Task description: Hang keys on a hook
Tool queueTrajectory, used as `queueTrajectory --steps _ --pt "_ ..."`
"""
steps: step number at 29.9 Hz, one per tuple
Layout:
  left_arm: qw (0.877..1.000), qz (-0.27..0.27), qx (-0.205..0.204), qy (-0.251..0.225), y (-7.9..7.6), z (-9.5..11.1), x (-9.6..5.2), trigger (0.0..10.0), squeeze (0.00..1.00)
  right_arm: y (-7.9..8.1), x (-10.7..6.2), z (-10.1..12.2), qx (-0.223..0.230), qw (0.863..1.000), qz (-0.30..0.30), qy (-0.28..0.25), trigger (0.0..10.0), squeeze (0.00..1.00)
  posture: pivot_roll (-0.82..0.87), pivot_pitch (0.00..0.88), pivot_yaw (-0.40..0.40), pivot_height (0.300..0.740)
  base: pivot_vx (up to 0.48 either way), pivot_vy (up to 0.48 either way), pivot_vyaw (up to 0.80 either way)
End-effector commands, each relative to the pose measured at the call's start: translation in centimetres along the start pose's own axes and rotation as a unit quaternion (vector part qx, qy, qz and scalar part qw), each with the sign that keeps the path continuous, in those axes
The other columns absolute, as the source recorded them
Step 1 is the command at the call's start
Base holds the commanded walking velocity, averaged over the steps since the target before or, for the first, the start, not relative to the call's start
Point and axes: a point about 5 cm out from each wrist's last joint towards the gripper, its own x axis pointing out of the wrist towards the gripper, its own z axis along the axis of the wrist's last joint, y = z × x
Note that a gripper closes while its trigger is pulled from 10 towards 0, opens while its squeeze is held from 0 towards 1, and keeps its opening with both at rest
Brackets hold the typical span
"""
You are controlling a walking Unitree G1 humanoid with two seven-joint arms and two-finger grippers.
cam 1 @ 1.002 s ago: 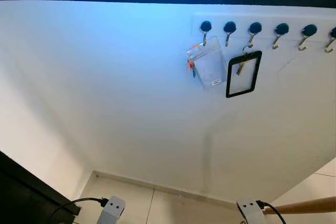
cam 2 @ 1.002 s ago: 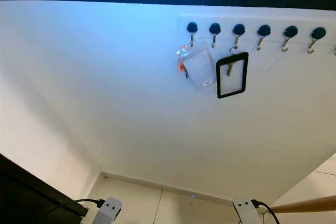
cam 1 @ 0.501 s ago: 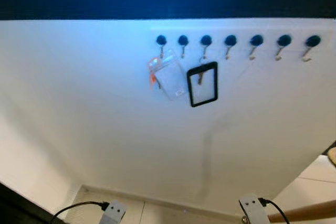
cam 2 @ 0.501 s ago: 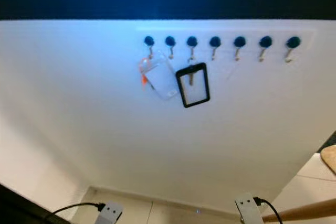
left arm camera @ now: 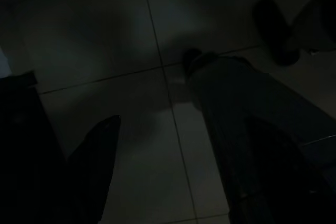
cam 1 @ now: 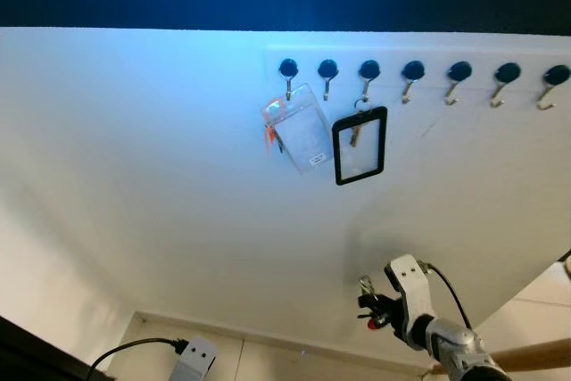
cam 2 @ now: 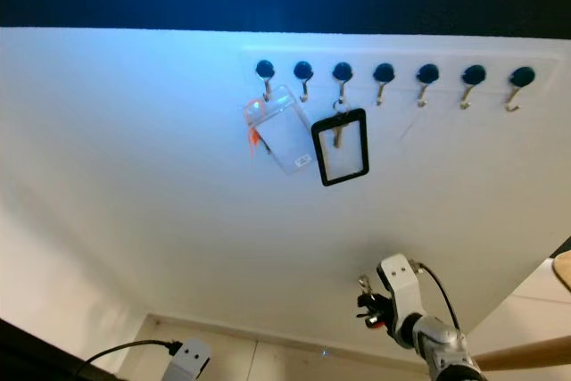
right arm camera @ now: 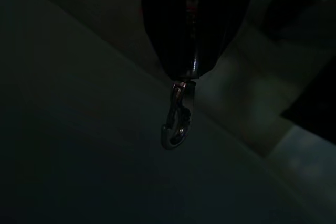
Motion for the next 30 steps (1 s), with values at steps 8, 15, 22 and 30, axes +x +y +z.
queueTrajectory --steps 8,15,22,30 --pt "0.999 -0.020 0.006 0.043 -0.9 -2.1 -0.1 10.0 0.00 2.7 0.0 4.7 0.008 0.964 0.244 -0.107 10.0 0.00 -0.15 0.079 0.074 0.740 0.000 0.000 0.00" --pt "0.999 -0.021 0.009 0.044 -0.9 -2.1 -0.1 10.0 0.00 3.4 -2.8 8.9 0.036 0.916 0.330 -0.225 10.0 0.00 -0.15 0.079 0.074 0.740 0.000 0.000 0.00" --pt "0.999 -0.023 0.014 0.044 -0.9 -2.0 -0.1 10.0 0.00 4.4 -5.7 11.5 0.061 0.867 0.381 -0.317 10.0 0.00 -0.16 0.085 0.084 0.740 0.000 0.000 0.00" --pt "0.999 -0.022 0.018 0.045 -0.8 -1.9 -0.1 10.0 0.00 6.8 -7.5 13.3 0.073 0.829 0.426 -0.355 10.0 0.00 -0.17 0.085 0.090 0.740 0.000 0.000 0.00"
